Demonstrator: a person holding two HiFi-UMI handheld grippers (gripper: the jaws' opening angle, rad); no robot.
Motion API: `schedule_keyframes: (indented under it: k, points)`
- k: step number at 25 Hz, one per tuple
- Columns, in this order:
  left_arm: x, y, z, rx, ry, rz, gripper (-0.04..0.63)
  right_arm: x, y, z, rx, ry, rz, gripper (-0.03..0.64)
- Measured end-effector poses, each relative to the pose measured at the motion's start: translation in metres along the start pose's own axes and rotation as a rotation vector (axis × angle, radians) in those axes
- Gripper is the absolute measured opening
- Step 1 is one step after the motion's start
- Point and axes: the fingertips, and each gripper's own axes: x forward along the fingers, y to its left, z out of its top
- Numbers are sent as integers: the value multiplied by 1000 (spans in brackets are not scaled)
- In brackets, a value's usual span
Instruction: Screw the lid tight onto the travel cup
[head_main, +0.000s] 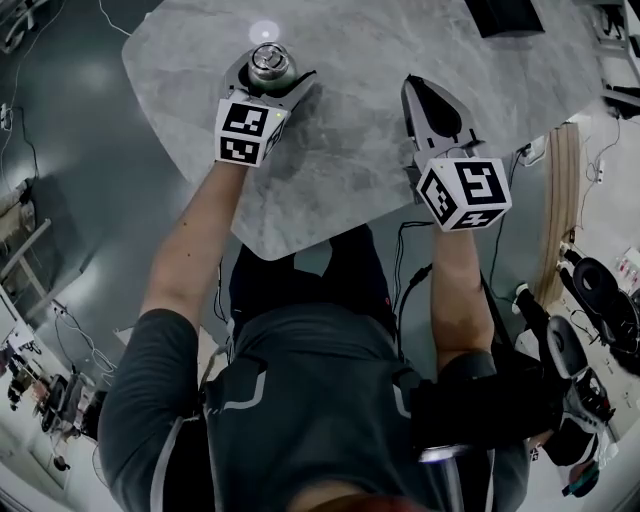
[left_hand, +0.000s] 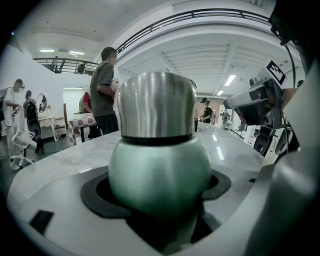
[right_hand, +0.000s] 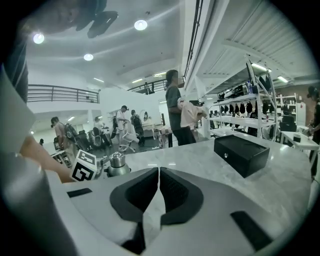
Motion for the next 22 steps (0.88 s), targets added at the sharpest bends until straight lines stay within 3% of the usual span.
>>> schedule_keyframes:
  k: [7,14,22]
  points:
    - [-5,-4,-14,70,112,4,402,-10,7,5,13,-5,0,35]
    - [-10,-7,-26,108,170,-8,402,-22,14,21,8,-16,17,35]
    - [-29,-9,-22,-2,145,-11,403,-46,21,34,-16,-26,11,35]
